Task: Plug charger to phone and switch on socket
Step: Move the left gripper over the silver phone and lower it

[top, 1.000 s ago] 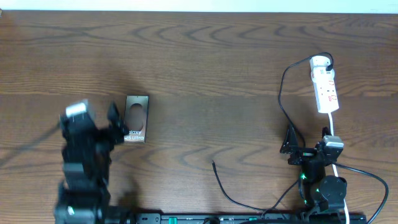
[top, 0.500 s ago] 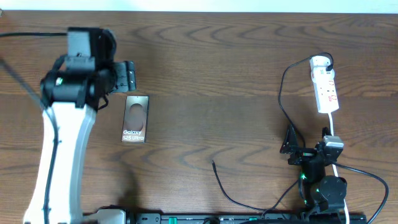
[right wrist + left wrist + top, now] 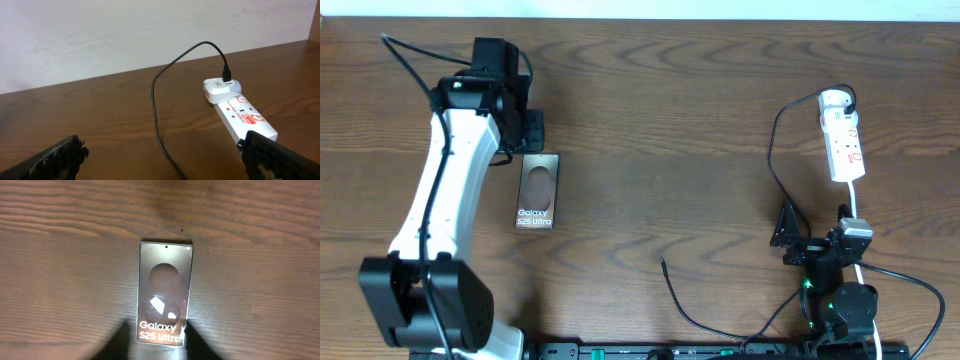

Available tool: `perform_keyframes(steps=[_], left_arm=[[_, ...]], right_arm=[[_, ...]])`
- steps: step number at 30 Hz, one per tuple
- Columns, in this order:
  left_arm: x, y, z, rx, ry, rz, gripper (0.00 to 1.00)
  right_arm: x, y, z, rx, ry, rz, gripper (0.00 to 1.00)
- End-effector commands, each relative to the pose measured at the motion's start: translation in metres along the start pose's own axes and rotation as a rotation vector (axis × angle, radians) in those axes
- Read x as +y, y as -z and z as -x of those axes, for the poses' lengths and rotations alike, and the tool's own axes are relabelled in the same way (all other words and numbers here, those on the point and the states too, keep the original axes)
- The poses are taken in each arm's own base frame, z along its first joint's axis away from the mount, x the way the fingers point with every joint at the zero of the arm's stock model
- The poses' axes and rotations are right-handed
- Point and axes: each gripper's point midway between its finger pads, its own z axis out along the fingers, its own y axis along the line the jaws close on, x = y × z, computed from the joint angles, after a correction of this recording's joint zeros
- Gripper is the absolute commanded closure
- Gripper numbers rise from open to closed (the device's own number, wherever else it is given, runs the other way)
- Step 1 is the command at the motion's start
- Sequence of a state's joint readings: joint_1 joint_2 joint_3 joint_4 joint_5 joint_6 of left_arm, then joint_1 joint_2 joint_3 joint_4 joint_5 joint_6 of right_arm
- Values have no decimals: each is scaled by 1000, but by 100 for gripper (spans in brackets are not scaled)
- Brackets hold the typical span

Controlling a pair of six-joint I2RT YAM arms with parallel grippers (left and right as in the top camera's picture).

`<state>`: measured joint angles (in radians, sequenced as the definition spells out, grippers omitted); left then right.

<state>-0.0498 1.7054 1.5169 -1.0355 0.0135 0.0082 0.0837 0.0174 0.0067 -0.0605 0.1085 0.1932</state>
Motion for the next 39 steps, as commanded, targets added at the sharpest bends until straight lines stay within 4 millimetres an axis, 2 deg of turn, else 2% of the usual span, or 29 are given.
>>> perform_keyframes(steps=[1,2,12,18,27,34,39], left_arm=[[0,-8,3,19,-11,3,4],[0,-9,2,22,-11,4,0],[0,-27,-3,42,-32,4,1],[0,-49,-21,124,-44,6,1],[0,-81,-69,246,-45,4,1],[-9,-102,-78,225,-46,-50,1],[-9,-107,-80,220,-46,-50,1]], right_arm=[[2,0,-1,2,12,7,1],[2,0,-1,2,12,7,1],[2,0,-1,2,12,7,1],[2,0,-1,2,12,7,1],[2,0,-1,2,12,7,1],[2,0,-1,2,12,7,1],[2,0,-1,2,12,7,1]])
